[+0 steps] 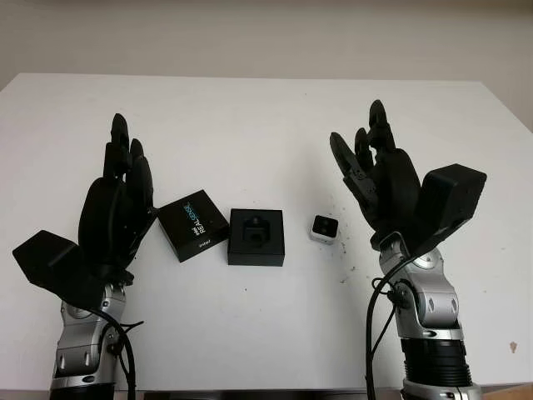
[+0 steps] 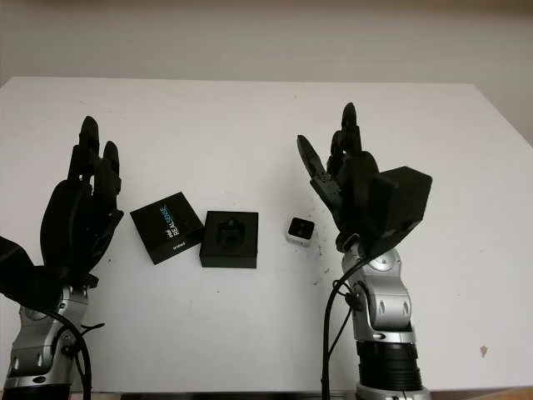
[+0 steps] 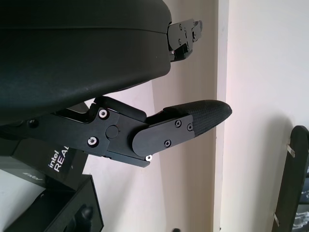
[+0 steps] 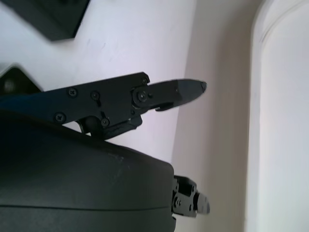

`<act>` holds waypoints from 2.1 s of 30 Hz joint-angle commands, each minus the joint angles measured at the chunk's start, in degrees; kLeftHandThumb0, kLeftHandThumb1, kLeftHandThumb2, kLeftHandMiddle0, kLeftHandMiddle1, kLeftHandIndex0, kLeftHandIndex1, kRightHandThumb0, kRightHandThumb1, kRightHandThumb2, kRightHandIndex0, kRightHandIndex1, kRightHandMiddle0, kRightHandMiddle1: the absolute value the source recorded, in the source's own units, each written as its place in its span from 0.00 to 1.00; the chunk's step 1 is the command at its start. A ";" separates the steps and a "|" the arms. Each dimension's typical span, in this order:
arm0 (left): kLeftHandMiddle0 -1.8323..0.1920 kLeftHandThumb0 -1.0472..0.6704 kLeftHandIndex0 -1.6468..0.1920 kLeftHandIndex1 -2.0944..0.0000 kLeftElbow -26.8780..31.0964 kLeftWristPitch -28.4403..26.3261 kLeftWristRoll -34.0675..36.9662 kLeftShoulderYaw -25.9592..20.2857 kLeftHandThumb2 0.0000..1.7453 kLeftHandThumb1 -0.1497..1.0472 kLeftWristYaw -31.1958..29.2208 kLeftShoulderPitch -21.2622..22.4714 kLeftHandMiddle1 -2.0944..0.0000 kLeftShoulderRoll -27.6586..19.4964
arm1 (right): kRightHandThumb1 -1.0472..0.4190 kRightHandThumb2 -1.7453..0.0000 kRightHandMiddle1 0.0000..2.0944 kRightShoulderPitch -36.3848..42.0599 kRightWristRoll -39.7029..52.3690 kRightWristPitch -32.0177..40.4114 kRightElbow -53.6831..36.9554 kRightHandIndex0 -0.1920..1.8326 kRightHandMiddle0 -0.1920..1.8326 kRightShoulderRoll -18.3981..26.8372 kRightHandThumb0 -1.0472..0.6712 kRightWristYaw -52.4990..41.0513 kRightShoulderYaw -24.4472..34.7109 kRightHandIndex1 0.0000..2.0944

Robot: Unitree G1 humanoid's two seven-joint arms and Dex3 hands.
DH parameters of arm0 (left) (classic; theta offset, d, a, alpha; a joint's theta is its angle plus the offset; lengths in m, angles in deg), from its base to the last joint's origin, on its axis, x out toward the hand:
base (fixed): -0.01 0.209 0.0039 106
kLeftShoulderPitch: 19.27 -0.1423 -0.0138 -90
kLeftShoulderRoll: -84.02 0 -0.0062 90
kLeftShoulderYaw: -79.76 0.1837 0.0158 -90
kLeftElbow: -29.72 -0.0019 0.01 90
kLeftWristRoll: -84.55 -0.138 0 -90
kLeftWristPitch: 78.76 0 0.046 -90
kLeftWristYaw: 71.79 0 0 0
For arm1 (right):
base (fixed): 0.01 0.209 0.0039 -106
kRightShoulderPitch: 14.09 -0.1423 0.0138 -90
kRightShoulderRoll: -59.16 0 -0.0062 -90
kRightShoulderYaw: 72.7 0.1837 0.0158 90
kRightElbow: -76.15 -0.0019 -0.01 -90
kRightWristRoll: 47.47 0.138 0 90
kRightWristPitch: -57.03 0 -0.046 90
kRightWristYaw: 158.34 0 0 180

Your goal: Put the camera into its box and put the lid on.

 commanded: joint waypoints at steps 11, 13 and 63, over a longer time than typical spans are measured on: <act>1.00 0.21 1.00 1.00 0.21 0.73 -0.53 0.49 0.39 1.00 0.16 0.01 1.00 0.33 | 0.14 0.97 0.08 4.91 -20.23 -0.68 -8.62 0.21 0.20 15.07 0.28 -6.23 -5.84 0.08; 1.00 0.21 1.00 1.00 0.24 0.80 -0.51 0.46 0.39 1.00 0.16 0.13 1.00 0.34 | 0.13 0.97 0.06 5.95 -23.89 0.25 -10.54 0.22 0.22 17.78 0.25 -8.30 -6.99 0.07; 1.00 0.21 1.00 1.00 0.65 0.04 -0.73 0.42 0.35 1.00 0.46 -0.09 1.00 0.11 | 0.15 0.97 0.35 7.86 -49.32 7.28 -11.20 0.07 0.24 19.03 0.28 -12.59 -16.41 0.73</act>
